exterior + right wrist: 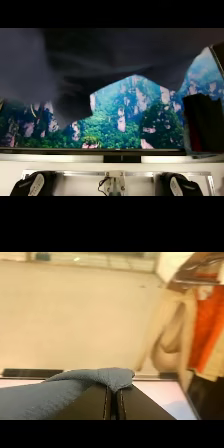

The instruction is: Fold the shirts.

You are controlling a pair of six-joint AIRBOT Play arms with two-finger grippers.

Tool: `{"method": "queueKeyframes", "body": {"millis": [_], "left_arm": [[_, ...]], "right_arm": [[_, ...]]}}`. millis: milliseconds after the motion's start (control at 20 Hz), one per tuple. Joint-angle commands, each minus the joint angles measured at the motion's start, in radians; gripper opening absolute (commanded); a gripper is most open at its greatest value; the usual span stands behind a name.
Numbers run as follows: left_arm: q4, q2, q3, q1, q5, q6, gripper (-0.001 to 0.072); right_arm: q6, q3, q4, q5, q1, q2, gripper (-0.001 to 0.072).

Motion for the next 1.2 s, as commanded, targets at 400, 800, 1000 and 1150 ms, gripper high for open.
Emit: {"method": "queueKeyframes", "body": {"millis": [400,800,1000,1150], "left_arm": [[0.108,0.109,-0.447,0.003,-0.328,-0.14,0.0036],[0.04,-0.237,-1.056,-0.175,0.104,0.028,0.0035],[0.036,-0.544,-0.945,-0.282,0.377,0.082,0.0035],[0.02,-0.733,-0.833,-0.306,0.528,0.05,0.0036]], "right_arm": [[0.066,-0.135,-0.142,0.526,0.0,-0.095,0.0067],[0.062,-0.652,-0.082,-0.037,0.079,-0.489,0.0067],[0.117,-0.643,-0.097,-0.461,0.212,-0.676,0.0067],[0.205,-0.643,-0.104,-0.71,0.219,-0.758,0.0067]]}}
